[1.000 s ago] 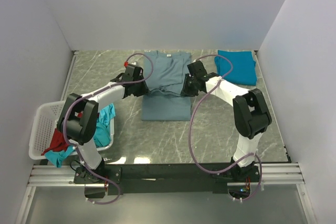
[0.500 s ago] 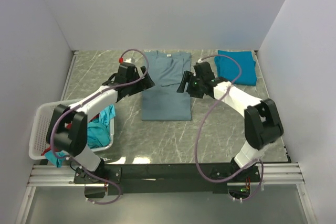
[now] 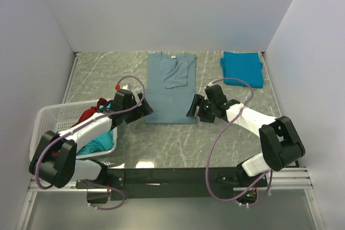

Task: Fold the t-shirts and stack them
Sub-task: Fold the tshirt

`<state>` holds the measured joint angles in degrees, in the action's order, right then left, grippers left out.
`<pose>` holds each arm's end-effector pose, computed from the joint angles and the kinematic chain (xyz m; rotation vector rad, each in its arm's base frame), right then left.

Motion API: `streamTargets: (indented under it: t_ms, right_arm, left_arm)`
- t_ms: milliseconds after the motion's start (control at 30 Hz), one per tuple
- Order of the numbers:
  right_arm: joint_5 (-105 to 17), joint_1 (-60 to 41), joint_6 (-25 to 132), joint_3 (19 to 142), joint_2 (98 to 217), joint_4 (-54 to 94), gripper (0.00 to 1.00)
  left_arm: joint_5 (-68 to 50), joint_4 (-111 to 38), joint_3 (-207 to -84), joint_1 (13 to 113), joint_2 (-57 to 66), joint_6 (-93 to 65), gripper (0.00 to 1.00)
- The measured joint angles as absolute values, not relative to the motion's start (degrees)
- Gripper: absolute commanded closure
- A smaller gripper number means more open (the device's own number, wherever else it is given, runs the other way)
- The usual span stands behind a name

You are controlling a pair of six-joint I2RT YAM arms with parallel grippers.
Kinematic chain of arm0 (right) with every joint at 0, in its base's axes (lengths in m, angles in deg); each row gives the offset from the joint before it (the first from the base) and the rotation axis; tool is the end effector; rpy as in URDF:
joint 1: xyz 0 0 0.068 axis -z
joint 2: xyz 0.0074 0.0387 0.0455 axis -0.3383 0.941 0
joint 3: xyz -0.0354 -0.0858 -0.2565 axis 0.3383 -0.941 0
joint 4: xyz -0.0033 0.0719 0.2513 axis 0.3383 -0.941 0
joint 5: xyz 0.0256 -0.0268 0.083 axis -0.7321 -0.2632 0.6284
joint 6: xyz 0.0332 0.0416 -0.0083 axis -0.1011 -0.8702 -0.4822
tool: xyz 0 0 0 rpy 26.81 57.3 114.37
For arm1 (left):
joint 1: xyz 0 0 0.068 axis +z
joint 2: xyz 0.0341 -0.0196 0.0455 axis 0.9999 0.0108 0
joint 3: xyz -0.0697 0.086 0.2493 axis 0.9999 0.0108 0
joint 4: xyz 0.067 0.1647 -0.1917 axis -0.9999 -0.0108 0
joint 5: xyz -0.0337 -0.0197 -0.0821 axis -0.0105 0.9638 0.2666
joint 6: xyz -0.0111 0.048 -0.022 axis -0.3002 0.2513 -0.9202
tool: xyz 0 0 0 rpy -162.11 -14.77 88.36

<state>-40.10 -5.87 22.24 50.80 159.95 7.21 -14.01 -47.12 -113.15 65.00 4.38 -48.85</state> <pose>0.2581 0.1319 0.1889 0.1866 2.5704 0.7054 0.2413 -0.1116 0.1993 -0.4393 2.3962 -0.6597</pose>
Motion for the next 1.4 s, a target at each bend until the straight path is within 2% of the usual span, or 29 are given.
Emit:
streamTargets:
  t_ms: [133, 200, 233, 267, 300, 333, 467, 500, 700, 733, 800, 833, 867, 933, 967, 1000, 1100, 1400]
  right_arm:
    - [-39.7, -6.0, 21.2, 49.0, 160.4, 7.6, 0.19]
    - [-39.6, -6.0, 20.8, 49.0, 161.3, 8.6, 0.22]
    - [-39.5, -6.0, 20.7, 49.0, 161.9, 9.2, 0.28]
    - [-39.4, -6.0, 20.6, 49.0, 162.5, 9.6, 0.29]
    - [-39.4, -6.0, 20.4, 49.0, 163.2, 10.1, 0.3]
    - [-39.4, -6.0, 20.2, 49.0, 164.0, 10.4, 0.32]
    - [-38.9, -6.0, 19.4, 48.8, 165.7, 11.0, 0.36]
    - [-38.9, -6.0, 19.3, 48.8, 165.7, 11.2, 0.37]
    - [-38.6, -6.0, 18.9, 48.5, 166.5, 12.4, 0.56]
    - [-38.5, -6.0, 18.8, 48.4, 166.9, 12.6, 0.63]
    - [-38.4, -6.0, 18.6, 48.4, 167.5, 12.9, 0.69]
    - [-38.4, -6.0, 18.4, 48.4, 167.8, 13.1, 0.79]
    - [-38.4, -6.0, 18.3, 48.4, 168.0, 13.2, 0.83]
    - [-38.4, -6.0, 18.2, 48.4, 168.3, 13.5, 0.91]
    - [-38.3, -6.0, 18.2, 48.4, 168.4, 13.7, 0.92]
    - [-38.3, -6.0, 18.2, 48.4, 168.5, 13.8, 0.93]
    - [-38.2, -6.0, 18.1, 48.4, 168.5, 13.9, 1.0]
    - [-37.9, -6.0, 18.2, 47.2, 167.8, 14.8, 1.0]
  left_arm:
    - [-13.6, -46.8, -109.4, 64.5, 3.6, -50.0, 0.02]
    - [-13.4, -46.5, -108.4, 64.3, 3.7, -50.1, 0.1]
    - [-13.4, -46.5, -108.2, 64.2, 3.9, -50.2, 0.14]
    - [-13.3, -46.3, -108.1, 64.1, 4.2, -50.3, 0.21]
    - [-13.2, -46.0, -108.1, 64.1, 4.6, -50.6, 0.24]
    - [-13.0, -45.5, -108.1, 64.0, 5.1, -50.7, 0.31]
    - [-12.5, -44.7, -108.1, 64.0, 7.6, -51.3, 0.45]
    - [-12.5, -44.6, -108.1, 63.9, 8.1, -51.3, 0.45]
    - [-12.3, -43.5, -107.9, 63.4, 10.1, -51.5, 0.55]
    - [-12.2, -42.9, -107.9, 63.4, 10.5, -51.6, 0.57]
    - [-12.0, -42.0, -107.9, 63.4, 11.0, -51.7, 0.64]
    - [-11.9, -41.6, -107.9, 63.3, 11.4, -51.7, 0.71]
    - [-11.9, -41.2, -107.9, 63.3, 11.9, -51.8, 0.76]
    - [-11.8, -40.7, -107.9, 63.2, 12.6, -51.9, 0.86]
    - [-11.5, -40.3, -108.0, 63.2, 13.2, -51.9, 0.97]
    - [-11.3, -40.1, -108.2, 63.2, 13.5, -52.2, 0.99]
    - [-10.9, -39.8, -109.0, 63.0, 14.4, -52.2, 0.99]
    - [-11.7, -40.2, -109.3, 61.7, 14.3, -52.4, 0.99]
